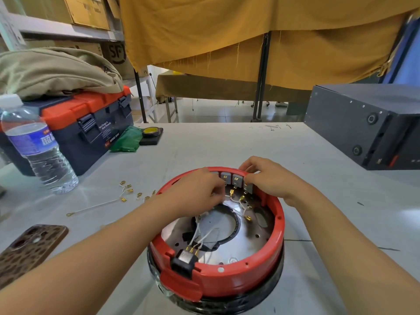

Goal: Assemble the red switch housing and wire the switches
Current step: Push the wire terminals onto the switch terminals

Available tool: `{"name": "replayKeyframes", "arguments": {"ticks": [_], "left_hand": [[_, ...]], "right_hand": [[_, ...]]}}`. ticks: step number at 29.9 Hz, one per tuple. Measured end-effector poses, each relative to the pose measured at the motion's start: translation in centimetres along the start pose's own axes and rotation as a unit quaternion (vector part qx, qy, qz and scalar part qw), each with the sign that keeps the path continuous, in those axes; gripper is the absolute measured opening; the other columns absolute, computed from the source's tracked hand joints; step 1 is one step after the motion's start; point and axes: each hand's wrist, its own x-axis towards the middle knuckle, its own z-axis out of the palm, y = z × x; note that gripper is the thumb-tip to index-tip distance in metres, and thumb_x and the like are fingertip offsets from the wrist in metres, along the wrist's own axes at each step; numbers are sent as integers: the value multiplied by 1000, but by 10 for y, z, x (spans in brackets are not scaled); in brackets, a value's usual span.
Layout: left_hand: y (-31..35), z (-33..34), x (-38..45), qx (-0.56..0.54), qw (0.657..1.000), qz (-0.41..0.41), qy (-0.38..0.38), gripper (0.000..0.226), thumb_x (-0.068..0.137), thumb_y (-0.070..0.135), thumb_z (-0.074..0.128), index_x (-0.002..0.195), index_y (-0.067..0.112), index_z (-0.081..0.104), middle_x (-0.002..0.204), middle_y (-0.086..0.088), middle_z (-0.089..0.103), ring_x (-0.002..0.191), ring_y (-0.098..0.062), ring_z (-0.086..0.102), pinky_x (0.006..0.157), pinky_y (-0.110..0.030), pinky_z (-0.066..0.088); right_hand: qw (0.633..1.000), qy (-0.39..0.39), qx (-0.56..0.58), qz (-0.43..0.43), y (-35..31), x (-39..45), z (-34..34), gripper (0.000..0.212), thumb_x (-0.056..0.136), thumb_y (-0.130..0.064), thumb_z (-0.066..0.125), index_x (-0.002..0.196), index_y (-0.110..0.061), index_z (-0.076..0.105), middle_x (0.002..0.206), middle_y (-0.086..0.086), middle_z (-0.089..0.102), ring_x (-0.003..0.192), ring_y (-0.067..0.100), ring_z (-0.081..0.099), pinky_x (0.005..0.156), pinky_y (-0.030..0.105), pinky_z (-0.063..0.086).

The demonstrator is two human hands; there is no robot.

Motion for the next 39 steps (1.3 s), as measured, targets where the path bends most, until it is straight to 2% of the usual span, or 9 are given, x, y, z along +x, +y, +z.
{"name": "replayKeyframes", "arguments": {"ticks": [2, 5, 10, 19, 25, 30, 33, 36, 39], "left_hand": [[1, 1, -1, 7, 1000, -5, 11, 20, 89, 33, 60, 83, 15, 66, 82, 5, 60, 89, -15, 51, 79, -35, 44], [2, 2, -1, 10, 999, -19, 28, 23, 85, 35, 63, 73, 15, 61, 77, 3, 58, 81, -16, 52, 71, -33, 43], [0, 2, -2, 2, 993, -94, 65, 33, 79, 37, 69, 62, 25, 43, 65, 8, 52, 70, -18, 53, 58, -30, 37], [-9, -9, -1, 33, 993, -110, 27, 16, 81, 36, 69, 94, 26, 68, 89, 4, 61, 90, -19, 57, 75, -34, 48], [-4, -16, 6, 8, 992, -123, 19, 11, 84, 31, 68, 85, 21, 72, 88, 0, 66, 89, -20, 59, 79, -35, 50], [5, -9, 15, 53, 990, -127, 22, 8, 86, 30, 63, 79, 27, 66, 94, -1, 66, 100, -22, 46, 82, -33, 36], [5, -6, 17, -25, 990, -136, 15, 7, 82, 19, 66, 79, 18, 73, 86, -3, 71, 84, -17, 59, 70, -25, 45], [4, -5, 15, -79, 987, -138, 13, 13, 81, 14, 67, 71, 22, 71, 73, 3, 68, 63, -6, 55, 50, -11, 36], [1, -3, 13, -121, 983, -141, 14, 13, 78, 19, 71, 66, 24, 69, 61, 13, 60, 54, -2, 50, 47, -6, 36]], "right_hand": [[1000, 1, -9, -9, -2, 3, 0, 13, 89, -24, 58, 103, -26, 58, 100, -8, 58, 91, 9, 55, 70, 21, 43], [999, -14, -6, -42, -6, 8, 5, 31, 87, -32, 64, 117, -26, 55, 115, -5, 58, 101, 11, 56, 74, 18, 43], [992, -70, -54, -95, -10, 9, 10, 48, 92, -28, 60, 138, -29, 45, 137, -6, 51, 121, 12, 49, 101, 27, 38], [998, -36, -26, -43, -6, 6, 15, 29, 95, -21, 52, 123, -25, 58, 120, 1, 62, 109, 19, 57, 98, 37, 44], [999, 19, -35, -6, -3, -3, 20, 27, 98, -23, 46, 124, -19, 51, 117, 8, 58, 99, 22, 53, 77, 29, 39], [994, -37, -104, 15, -8, -10, 11, 30, 98, -30, 46, 126, -20, 46, 113, 7, 57, 92, 21, 53, 73, 30, 41], [992, -66, -100, 37, -11, -10, 0, 31, 92, -40, 54, 121, -28, 48, 109, 0, 59, 94, 18, 58, 81, 33, 49], [993, -69, -89, 21, -13, -5, -3, 33, 89, -49, 55, 115, -29, 53, 98, -8, 58, 90, 12, 57, 76, 28, 45], [998, -47, -12, -27, -12, 4, 3, 33, 92, -41, 55, 121, -26, 58, 113, -8, 59, 105, 11, 56, 80, 22, 41]]}}
